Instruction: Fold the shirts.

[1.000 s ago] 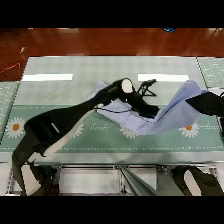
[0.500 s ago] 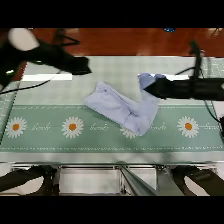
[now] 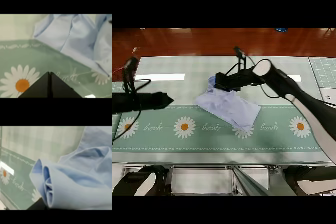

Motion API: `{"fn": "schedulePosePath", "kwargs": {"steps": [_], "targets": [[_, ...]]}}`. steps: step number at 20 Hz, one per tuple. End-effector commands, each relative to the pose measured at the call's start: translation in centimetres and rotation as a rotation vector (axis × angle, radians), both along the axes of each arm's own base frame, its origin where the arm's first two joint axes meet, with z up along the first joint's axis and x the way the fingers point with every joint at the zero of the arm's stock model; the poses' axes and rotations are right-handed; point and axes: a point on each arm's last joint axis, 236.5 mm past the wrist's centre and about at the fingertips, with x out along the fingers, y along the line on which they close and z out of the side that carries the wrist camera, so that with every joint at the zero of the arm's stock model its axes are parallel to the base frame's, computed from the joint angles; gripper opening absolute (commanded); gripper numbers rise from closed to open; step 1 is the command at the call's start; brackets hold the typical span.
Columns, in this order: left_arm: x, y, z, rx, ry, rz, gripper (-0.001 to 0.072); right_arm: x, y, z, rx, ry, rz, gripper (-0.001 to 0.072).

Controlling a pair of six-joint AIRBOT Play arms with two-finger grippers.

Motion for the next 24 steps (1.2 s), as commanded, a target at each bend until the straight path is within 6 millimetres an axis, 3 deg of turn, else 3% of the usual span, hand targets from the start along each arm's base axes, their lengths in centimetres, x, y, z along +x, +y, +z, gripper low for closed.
{"fn": "schedulePosePath", "kwargs": {"steps": [1, 4, 5, 7, 9, 11, 13, 14, 15, 16, 17, 19, 21, 24], "targets": [[-2.0, -0.2, -4.1, -0.036, 0.075, 0.034, 0.0022, 1.6, 3.1, -2.8, 0.026, 0.009, -0.029, 0.0423], [-2.1, -0.4, -5.0, -0.048, 0.091, 0.045, 0.0022, 1.6, 2.5, -1.4, 0.065, 0.026, -0.017, 0.0410], [-1.6, -0.2, -4.8, -0.044, 0.070, 0.051, 0.0022, 1.7, 1.2, -0.4, 0.072, 0.037, -0.012, 0.0409], [-0.9, 0.3, -4.0, -0.046, 0.046, 0.072, 0.0022, 1.7, -3.4, 3.3, 0.081, 0.040, 0.021, 0.0406], [-0.5, 0.9, -3.2, -0.048, 0.034, 0.087, 0.0022, 0.9, -10.0, 7.5, 0.030, -0.001, 0.035, 0.0407], [-0.4, 1.1, -3.1, -0.048, 0.032, 0.093, 0.0022, -0.3, -18.0, 9.9, -0.162, -0.078, -0.058, 0.0406], [-0.4, 1.0, -3.0, -0.052, 0.032, 0.093, 0.0022, -3.2, -27.2, 9.0, -0.456, -0.096, -0.259, 0.0407], [-0.4, 0.9, -3.0, -0.056, 0.032, 0.093, 0.0022, -5.6, -31.6, 7.7, -0.589, -0.071, -0.382, 0.0407], [-0.4, 0.9, -3.0, -0.058, 0.032, 0.094, 0.0022, -8.0, -34.3, 6.2, -0.668, -0.048, -0.466, 0.0408], [-0.4, 0.9, -3.0, -0.059, 0.032, 0.094, 0.0022, -10.4, -35.5, 4.4, -0.690, -0.030, -0.514, 0.0415], [-0.4, 0.9, -3.0, -0.059, 0.031, 0.094, 0.0022, -12.3, -35.4, 2.3, -0.666, -0.006, -0.540, 0.0416], [-0.4, 0.9, -3.0, -0.060, 0.032, 0.094, 0.0022, -14.8, -33.2, -2.0, -0.550, 0.075, -0.567, 0.0416], [-0.4, 0.8, -3.0, -0.066, 0.034, 0.096, 0.0022, -15.5, -29.8, -5.4, -0.374, 0.165, -0.594, 0.0416], [-0.4, 0.7, -3.0, -0.072, 0.036, 0.096, 0.0022, -14.8, -26.4, -8.2, -0.175, 0.249, -0.639, 0.0416]]}}
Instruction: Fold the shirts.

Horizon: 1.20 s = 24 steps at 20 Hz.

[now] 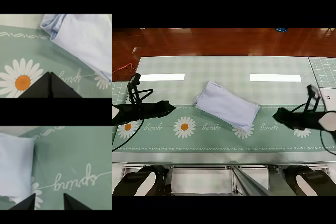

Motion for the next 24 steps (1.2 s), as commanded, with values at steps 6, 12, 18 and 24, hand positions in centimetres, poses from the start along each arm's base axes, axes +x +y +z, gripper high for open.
{"fn": "schedulePosePath", "kwargs": {"steps": [6, 12, 18, 24], "targets": [[0.0, -0.1, 0.1, -0.007, 0.001, 0.002, 0.0022, 1.3, 7.0, -6.1, 0.382, 0.102, -0.062, 0.0416], [0.0, -0.1, 0.0, -0.008, 0.003, 0.000, 0.0022, 3.5, 9.0, -7.8, 0.448, 0.171, -0.014, 0.0416], [0.0, -0.1, -0.3, -0.008, 0.014, 0.000, 0.0022, 7.1, 12.0, -6.8, 0.473, 0.155, 0.086, 0.0412], [0.0, -0.1, -0.5, -0.009, 0.023, -0.001, 0.0022, 9.0, 17.8, -5.3, 0.481, 0.129, 0.284, 0.0330]]}}
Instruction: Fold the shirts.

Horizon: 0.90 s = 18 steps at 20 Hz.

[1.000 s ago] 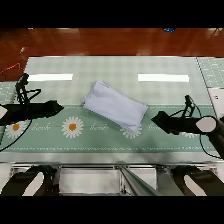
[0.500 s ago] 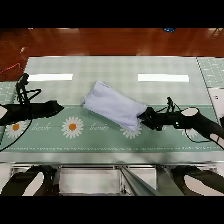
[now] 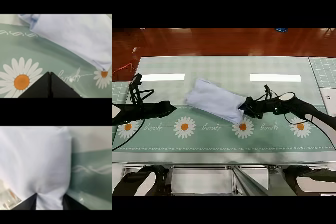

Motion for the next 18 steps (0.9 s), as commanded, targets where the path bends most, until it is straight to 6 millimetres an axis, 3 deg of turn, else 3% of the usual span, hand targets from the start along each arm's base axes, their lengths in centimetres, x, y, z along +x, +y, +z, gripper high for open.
{"fn": "schedulePosePath", "kwargs": {"steps": [1, 6, 9, 13, 16, 18], "targets": [[0.0, 0.0, -0.1, 0.000, 0.003, 0.000, 0.0022, 1.0, 2.8, 1.3, 0.014, -0.054, 0.105, 0.0020], [-0.1, 0.0, -0.1, -0.001, 0.006, -0.002, 0.0022, 3.1, 3.5, 3.9, 0.022, -0.147, 0.134, 0.0023], [-0.1, 0.0, -0.1, 0.000, 0.005, -0.002, 0.0023, 4.9, 3.8, 6.8, -0.003, -0.217, 0.183, 0.0023], [-0.1, 0.0, -0.1, 0.000, 0.005, -0.002, 0.0022, 9.0, 3.4, 14.8, -0.098, -0.395, 0.246, 0.0023], [-0.1, 0.0, -0.1, 0.000, 0.005, -0.002, 0.0022, 12.1, 0.7, 21.9, -0.207, -0.527, 0.217, 0.0023], [-0.1, 0.0, -0.1, -0.001, 0.006, -0.002, 0.0022, 13.4, -2.1, 26.6, -0.235, -0.588, 0.172, 0.0023]]}}
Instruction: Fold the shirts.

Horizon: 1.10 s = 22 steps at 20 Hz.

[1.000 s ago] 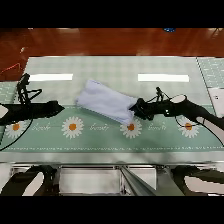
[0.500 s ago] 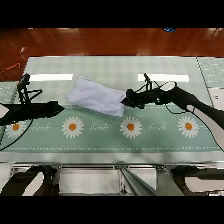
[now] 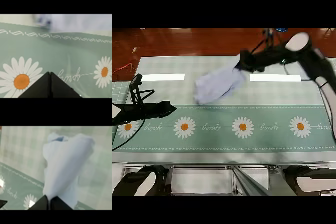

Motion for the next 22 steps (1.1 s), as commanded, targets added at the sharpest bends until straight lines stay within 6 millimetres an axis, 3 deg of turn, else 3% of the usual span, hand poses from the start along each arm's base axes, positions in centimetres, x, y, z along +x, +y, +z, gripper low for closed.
{"fn": "schedulePosePath", "kwargs": {"steps": [1, 6, 11, 15, 22], "targets": [[0.0, 0.0, 0.0, -0.001, 0.003, 0.003, 0.0022, 2.0, -5.4, 7.9, -0.074, -0.115, -0.088, 0.0023], [-0.2, -0.1, -0.1, -0.003, 0.010, -0.003, 0.0023, 1.6, -15.6, 15.2, -0.095, -0.204, -0.282, 0.0023], [-0.2, 0.0, -0.1, -0.002, 0.010, -0.003, 0.0023, -2.3, -27.7, 18.6, -0.125, -0.191, -0.551, 0.0023], [-0.2, 0.0, -0.1, -0.001, 0.008, -0.005, 0.0023, -6.9, -35.2, 18.9, -0.156, -0.115, -0.743, 0.0023], [0.3, 0.2, 0.1, 0.003, -0.010, 0.007, 0.0023, -15.6, -39.9, 13.8, -0.275, 0.147, -0.916, 0.0022]]}}
